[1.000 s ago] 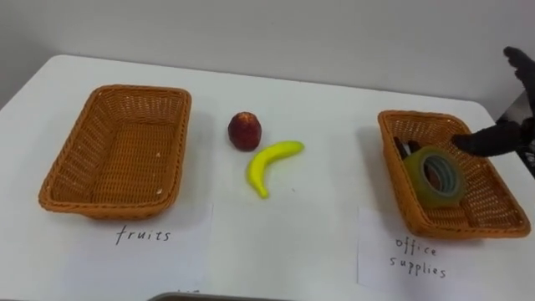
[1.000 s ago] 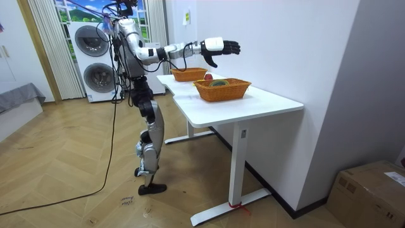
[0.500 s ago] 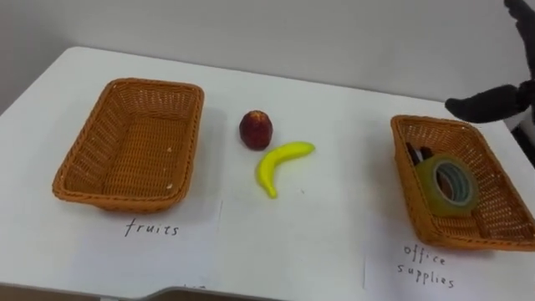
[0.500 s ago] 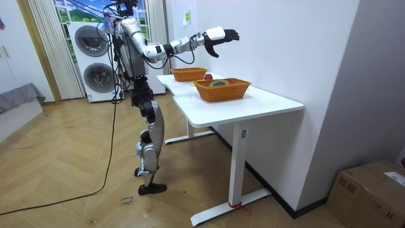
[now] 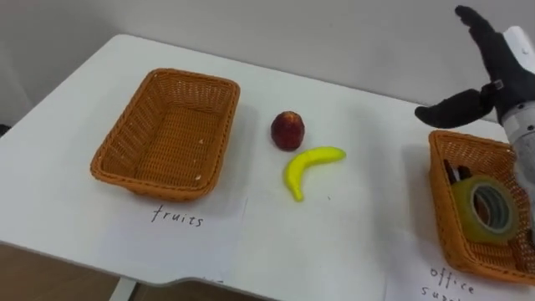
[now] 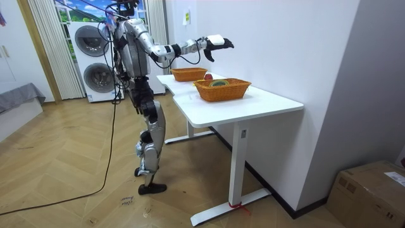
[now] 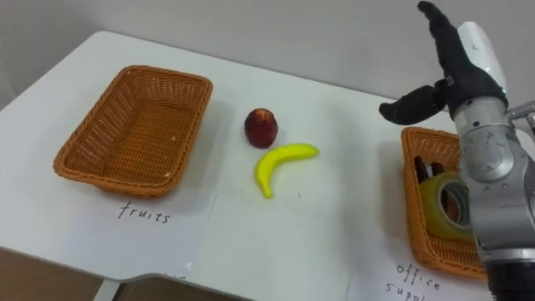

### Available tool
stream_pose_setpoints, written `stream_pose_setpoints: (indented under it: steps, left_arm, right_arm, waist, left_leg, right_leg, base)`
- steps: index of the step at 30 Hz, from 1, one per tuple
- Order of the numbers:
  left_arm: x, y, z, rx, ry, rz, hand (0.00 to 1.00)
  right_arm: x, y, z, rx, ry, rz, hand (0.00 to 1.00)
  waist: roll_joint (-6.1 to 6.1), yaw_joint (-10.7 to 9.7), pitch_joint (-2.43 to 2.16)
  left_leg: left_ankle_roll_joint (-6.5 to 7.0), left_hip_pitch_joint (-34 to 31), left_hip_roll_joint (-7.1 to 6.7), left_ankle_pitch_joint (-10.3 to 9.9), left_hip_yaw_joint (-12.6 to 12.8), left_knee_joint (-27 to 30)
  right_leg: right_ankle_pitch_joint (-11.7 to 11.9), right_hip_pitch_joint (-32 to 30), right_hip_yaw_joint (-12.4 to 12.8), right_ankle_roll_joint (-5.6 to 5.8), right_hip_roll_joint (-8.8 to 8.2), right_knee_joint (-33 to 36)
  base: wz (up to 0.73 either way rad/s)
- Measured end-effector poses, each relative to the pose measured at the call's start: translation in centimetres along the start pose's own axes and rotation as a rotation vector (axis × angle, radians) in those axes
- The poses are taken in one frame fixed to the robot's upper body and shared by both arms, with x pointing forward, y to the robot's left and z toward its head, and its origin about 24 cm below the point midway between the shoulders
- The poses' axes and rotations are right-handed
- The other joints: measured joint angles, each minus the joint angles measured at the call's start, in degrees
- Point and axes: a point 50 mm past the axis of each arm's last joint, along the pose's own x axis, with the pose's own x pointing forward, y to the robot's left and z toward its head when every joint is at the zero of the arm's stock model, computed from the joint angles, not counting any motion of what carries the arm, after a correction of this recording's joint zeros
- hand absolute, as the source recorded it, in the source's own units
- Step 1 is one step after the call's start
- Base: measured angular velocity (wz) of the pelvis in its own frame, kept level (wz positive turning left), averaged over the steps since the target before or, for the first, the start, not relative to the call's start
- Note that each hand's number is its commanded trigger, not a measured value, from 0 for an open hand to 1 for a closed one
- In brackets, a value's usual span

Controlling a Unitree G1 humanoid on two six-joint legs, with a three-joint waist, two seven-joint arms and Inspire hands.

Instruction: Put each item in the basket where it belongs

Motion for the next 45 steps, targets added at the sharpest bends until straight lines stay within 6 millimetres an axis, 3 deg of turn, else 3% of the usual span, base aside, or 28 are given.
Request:
stream_pose_setpoints:
  steps: [6,11,13,19,22,25,29,31,32,38,45]
  left_arm:
    - [0.1,0.5,0.1,0.010,-0.002,0.003,0.00]
    - [0.1,0.6,-0.1,0.021,0.006,-0.004,0.00]
    - [0.1,0.6,-0.1,0.029,0.004,-0.013,0.00]
    - [0.2,0.6,0.5,0.054,-0.012,-0.016,0.00]
    - [0.3,0.5,1.2,0.070,-0.032,-0.021,0.00]
    - [0.5,0.6,2.1,0.085,-0.055,-0.019,0.00]
    - [0.7,0.4,3.7,0.099,-0.101,-0.024,0.00]
    - [0.7,0.3,4.1,0.109,-0.111,-0.029,0.00]
    - [0.7,0.3,4.4,0.107,-0.118,-0.032,0.00]
    - [0.8,0.4,5.7,0.096,-0.184,-0.029,0.00]
    - [0.7,-0.3,5.8,0.127,-0.193,-0.050,0.00]
  right_arm:
    - [0.0,1.1,-0.2,-0.020,0.011,0.045,0.00]
    - [-0.1,2.6,0.1,-0.069,-0.003,0.122,0.00]
    - [-0.1,3.2,0.3,-0.075,-0.009,0.154,0.00]
    - [-0.2,4.1,-0.1,-0.080,0.007,0.200,0.00]
    - [-0.2,5.1,-0.8,-0.090,0.033,0.236,0.00]
    - [-0.5,6.3,-1.8,-0.077,0.068,0.292,0.00]
    - [-0.4,6.8,-1.9,-0.071,0.075,0.316,0.00]
    - [-0.1,6.9,-1.7,-0.079,0.070,0.319,0.00]
    - [0.2,7.0,-1.8,-0.089,0.075,0.326,0.00]
    - [0.8,7.2,-2.2,-0.102,0.089,0.331,0.00]
    - [1.4,7.0,-1.7,-0.115,0.048,0.317,0.00]
  waist:
    - [-0.82,1.57,0.34]
    - [-0.54,1.53,0.47]
    - [0.10,2.17,0.68]
    - [1.25,2.97,0.10]
    - [0.76,3.79,-0.13]
    - [0.04,4.63,0.37]
    - [-0.94,4.97,0.43]
    - [-0.80,4.99,0.61]
    - [-0.29,4.98,0.97]
    - [-0.29,5.91,1.06]
    - [-0.29,6.03,1.06]
  left_leg:
    - [-0.02,-0.01,0.02,0.00,-0.57,0.15]
    - [-0.01,-1.08,-0.08,-0.02,-0.72,0.90]
    - [-0.01,-1.29,-0.08,-0.02,-0.75,1.13]
    - [-0.05,-2.25,-0.10,0.06,-0.97,1.38]
    - [-0.07,-3.98,-0.07,0.11,-1.03,2.10]
    - [-0.10,-4.76,-0.09,0.34,-1.03,2.14]
    - [-0.09,-8.64,-0.01,0.44,-1.36,3.70]
    - [-0.07,-9.32,0.02,0.45,-1.33,4.24]
    - [-0.05,-9.53,-0.01,0.46,-1.32,4.30]
    - [0.04,-11.35,-0.03,0.62,-1.30,4.09]
    - [-0.03,-13.13,-0.02,0.91,-1.36,4.19]
  right_leg:
    - [0.00,0.42,-1.12,0.00,0.00,-0.09]
    - [0.01,-0.17,-1.29,0.01,-0.08,-0.09]
    - [0.01,-0.32,-1.31,0.01,-0.08,-0.09]
    - [0.01,-1.09,-0.90,0.01,-0.03,0.03]
    - [0.03,-2.28,-0.89,-0.03,0.00,0.04]
    - [0.07,-2.98,-1.07,-0.09,-0.03,0.05]
    - [0.42,-6.14,-1.10,-0.54,0.06,0.17]
    - [0.66,-6.76,-1.03,-0.55,0.09,0.12]
    - [0.73,-6.96,-1.11,-0.51,0.08,0.08]
    - [1.01,-9.10,-1.06,-0.57,0.07,0.13]
    - [1.01,-10.91,-1.18,-0.59,0.05,0.08]
  base:
    - [0.05]
    - [0.01]
    - [0.00]
    - [0.02]
    - [0.03]
    - [0.00]
    - [0.05]
    - [-0.04]
    - [0.00]
    - [-0.01]
    - [0.01]
